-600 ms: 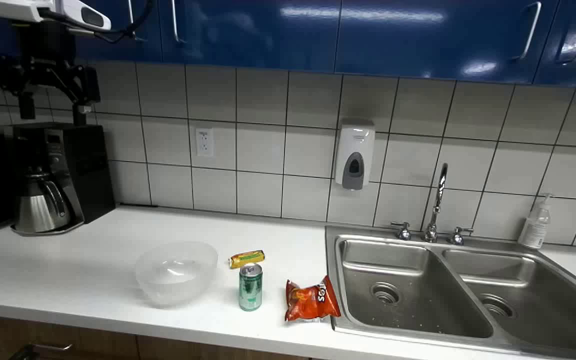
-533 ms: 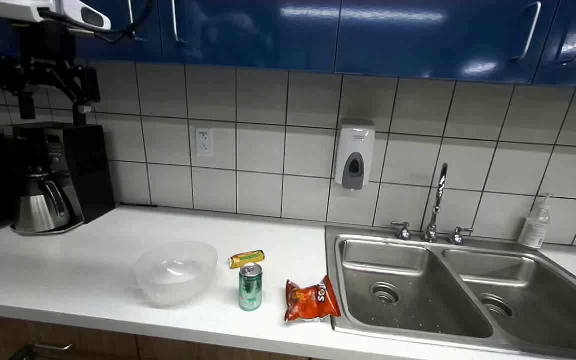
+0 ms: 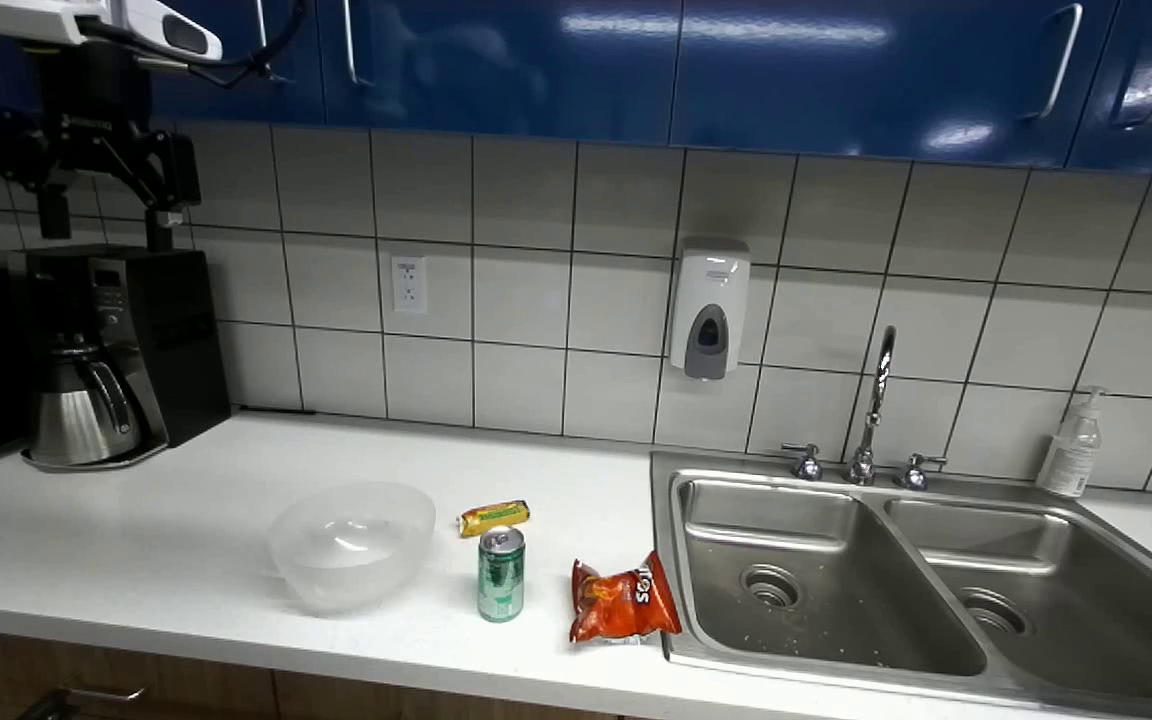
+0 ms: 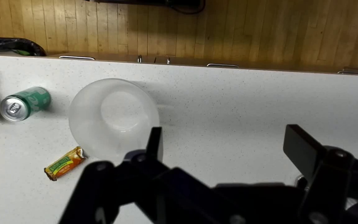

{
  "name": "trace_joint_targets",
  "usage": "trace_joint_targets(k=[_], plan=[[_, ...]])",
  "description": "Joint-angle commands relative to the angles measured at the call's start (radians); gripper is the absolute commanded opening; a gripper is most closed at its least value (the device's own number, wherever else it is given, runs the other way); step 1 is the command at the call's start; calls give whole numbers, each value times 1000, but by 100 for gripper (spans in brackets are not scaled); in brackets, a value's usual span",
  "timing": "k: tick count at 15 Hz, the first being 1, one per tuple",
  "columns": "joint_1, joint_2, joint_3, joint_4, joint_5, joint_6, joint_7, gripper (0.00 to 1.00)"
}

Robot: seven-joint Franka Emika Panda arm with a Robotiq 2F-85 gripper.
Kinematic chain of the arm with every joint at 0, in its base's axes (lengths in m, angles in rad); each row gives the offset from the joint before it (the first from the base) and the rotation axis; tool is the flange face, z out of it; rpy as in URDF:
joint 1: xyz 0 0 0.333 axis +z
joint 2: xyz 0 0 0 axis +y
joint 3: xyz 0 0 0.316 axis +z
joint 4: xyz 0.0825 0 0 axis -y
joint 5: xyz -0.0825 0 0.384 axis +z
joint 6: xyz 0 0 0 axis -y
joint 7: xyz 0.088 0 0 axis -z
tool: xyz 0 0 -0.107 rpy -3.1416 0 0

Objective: Pick up the red packet of doritos and put them in the clear bowl

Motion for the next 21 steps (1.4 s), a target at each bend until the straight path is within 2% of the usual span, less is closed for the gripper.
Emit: trace_joint_targets(k=[1, 12, 21], plan=[[-7, -3, 6, -11, -6, 5, -1, 100], [-77, -51, -10, -203, -124, 162, 52, 100], [-185, -46, -22, -353, -249, 341, 191, 100]])
